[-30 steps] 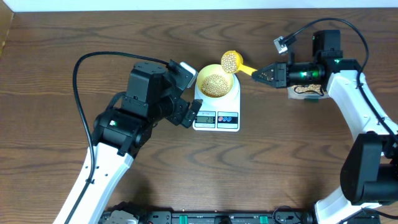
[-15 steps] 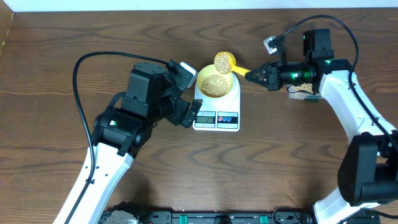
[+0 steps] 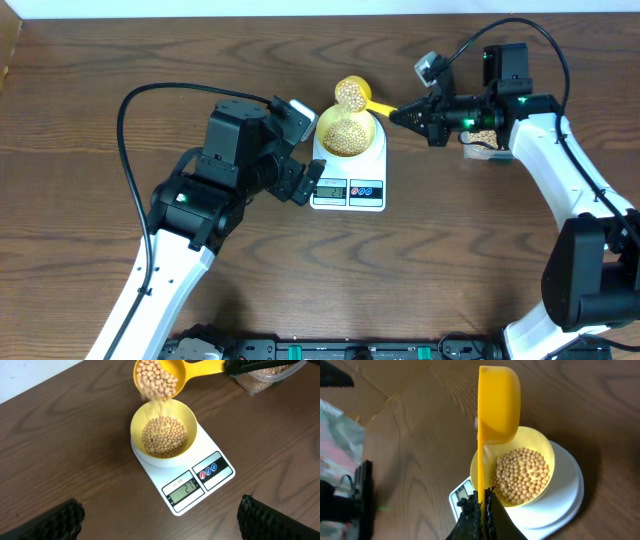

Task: Scoop item into bowl and weigh 50g on scale
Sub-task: 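Tilt the scoop slightly to trickle soybeans into the bowl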

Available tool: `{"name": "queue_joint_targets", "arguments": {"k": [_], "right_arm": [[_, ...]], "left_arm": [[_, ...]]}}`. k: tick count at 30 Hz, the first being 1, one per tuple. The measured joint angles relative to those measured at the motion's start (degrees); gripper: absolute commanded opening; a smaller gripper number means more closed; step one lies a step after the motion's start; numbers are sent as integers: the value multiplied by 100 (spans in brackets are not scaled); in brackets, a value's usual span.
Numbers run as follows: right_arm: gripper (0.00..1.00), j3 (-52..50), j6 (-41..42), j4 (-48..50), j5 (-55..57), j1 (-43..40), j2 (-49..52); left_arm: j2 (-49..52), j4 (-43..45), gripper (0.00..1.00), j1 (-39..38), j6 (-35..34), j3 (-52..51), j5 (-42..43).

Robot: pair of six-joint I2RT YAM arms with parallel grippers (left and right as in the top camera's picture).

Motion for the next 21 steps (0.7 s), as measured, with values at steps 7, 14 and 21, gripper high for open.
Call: {"name": "queue_joint_targets", "arguments": {"k": [7, 14, 21], "right_arm": [[1, 0, -450, 42, 0, 13, -2], [1, 0, -542, 111, 258, 13, -2], [1, 0, -780, 127, 463, 13, 0]], "left_arm": [[0, 0, 100, 0, 0, 0, 2], [0, 0, 100, 0, 0, 0, 0], [0, 0, 100, 0, 0, 0, 0]]}}
